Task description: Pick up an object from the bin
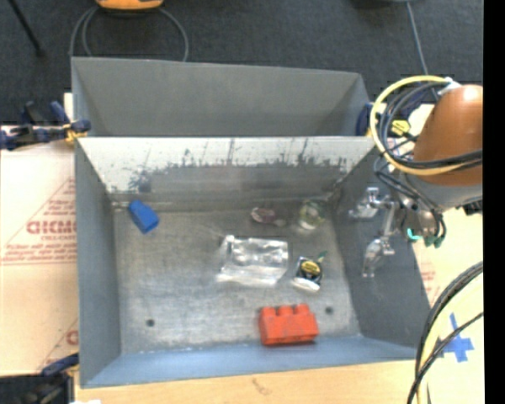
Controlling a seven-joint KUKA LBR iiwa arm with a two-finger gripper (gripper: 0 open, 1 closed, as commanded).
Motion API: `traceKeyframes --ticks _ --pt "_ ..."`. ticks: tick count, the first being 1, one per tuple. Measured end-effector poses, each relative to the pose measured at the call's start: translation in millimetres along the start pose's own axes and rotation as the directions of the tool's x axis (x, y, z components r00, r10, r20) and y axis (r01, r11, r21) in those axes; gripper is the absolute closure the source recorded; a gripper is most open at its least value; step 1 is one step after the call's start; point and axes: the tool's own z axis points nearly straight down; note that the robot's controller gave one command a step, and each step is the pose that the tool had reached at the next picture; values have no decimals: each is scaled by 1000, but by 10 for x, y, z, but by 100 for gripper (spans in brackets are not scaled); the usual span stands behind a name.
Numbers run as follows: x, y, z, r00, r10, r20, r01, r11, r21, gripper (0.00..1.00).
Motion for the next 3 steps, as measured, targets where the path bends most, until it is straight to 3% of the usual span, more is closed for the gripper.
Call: traceKeyframes --ticks 1,2,3 --pt "273 483 924 994 112 15 -112 994 0 0" --pt "149 953 903 999 50 19 -50 999 4 0" --pt "107 1363 898 992 125 22 -125 992 2 0"
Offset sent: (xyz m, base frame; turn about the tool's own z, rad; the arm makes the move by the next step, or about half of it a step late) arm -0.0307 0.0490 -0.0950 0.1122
